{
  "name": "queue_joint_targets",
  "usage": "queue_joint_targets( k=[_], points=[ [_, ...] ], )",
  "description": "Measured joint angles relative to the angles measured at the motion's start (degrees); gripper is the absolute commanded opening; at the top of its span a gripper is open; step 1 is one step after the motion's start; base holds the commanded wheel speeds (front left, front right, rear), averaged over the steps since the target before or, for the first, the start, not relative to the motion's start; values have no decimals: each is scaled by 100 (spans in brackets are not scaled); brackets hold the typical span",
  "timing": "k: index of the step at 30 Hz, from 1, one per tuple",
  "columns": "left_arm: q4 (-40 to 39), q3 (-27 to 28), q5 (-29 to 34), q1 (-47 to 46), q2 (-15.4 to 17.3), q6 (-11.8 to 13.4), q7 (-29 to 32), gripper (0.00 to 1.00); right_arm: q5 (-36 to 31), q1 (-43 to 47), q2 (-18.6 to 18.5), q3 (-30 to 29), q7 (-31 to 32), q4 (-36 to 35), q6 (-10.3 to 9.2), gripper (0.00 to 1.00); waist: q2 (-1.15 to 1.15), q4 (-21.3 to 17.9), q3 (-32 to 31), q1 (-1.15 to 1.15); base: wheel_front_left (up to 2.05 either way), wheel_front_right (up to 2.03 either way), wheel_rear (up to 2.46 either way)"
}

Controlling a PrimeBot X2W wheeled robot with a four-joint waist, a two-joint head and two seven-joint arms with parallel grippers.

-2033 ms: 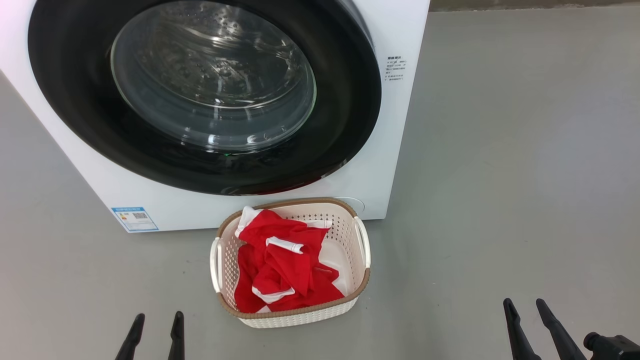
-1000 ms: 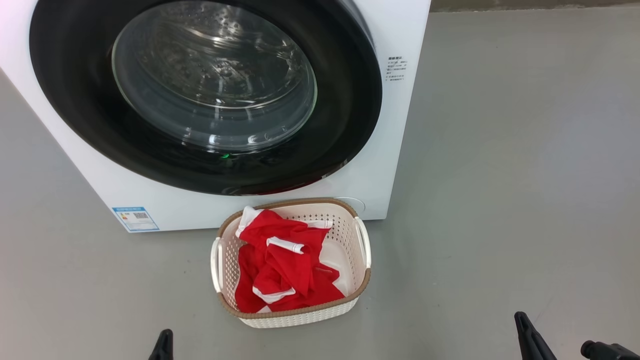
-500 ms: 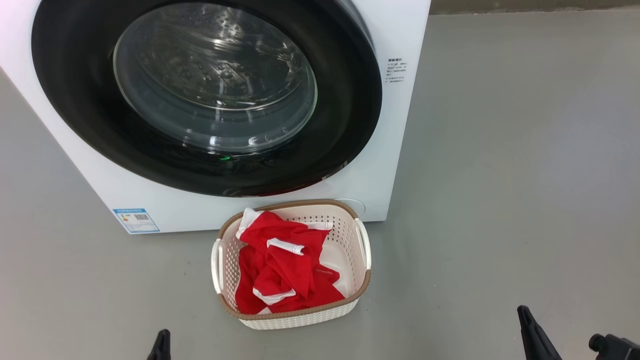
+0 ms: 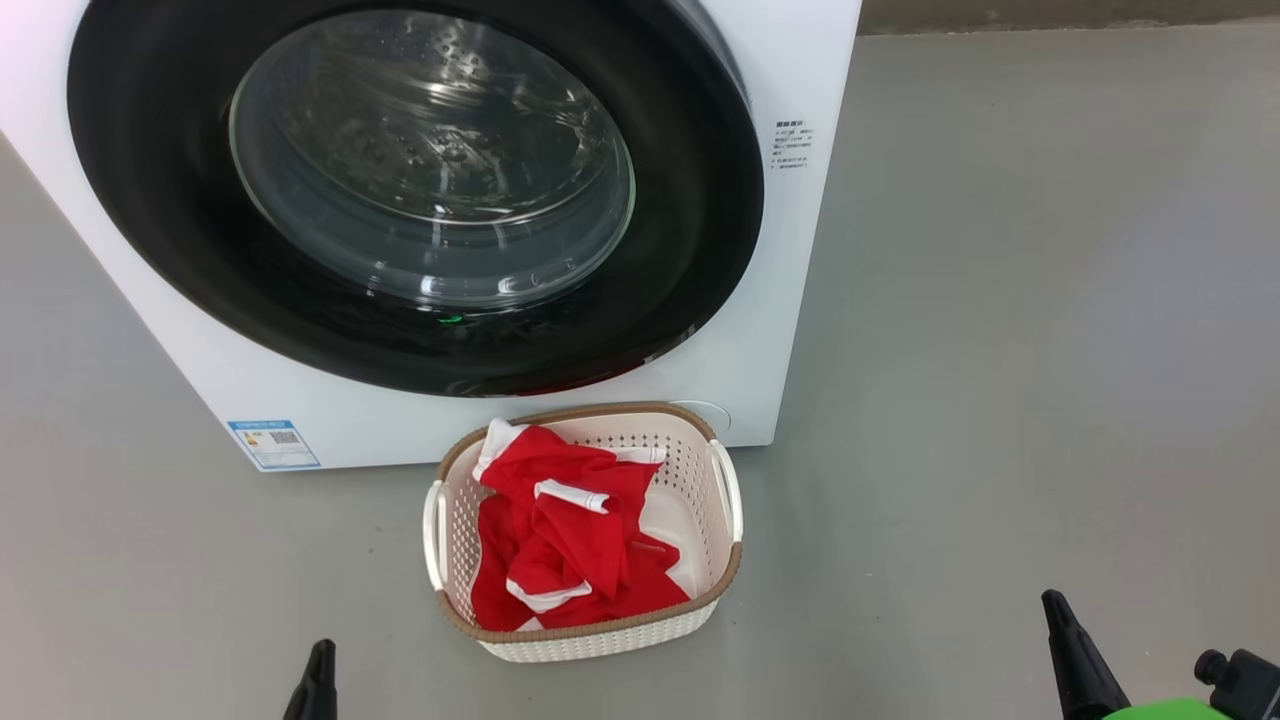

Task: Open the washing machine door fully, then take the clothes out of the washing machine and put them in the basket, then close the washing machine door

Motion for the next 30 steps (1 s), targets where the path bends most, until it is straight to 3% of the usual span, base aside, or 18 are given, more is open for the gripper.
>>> queue_joint_targets(
  k=[30],
  points=[
    [41, 31, -1847, -274, 23, 0, 464, 0, 1527, -296, 25, -152, 481, -54, -1, 0, 0, 5, -73, 0, 0, 0, 0]
  ],
)
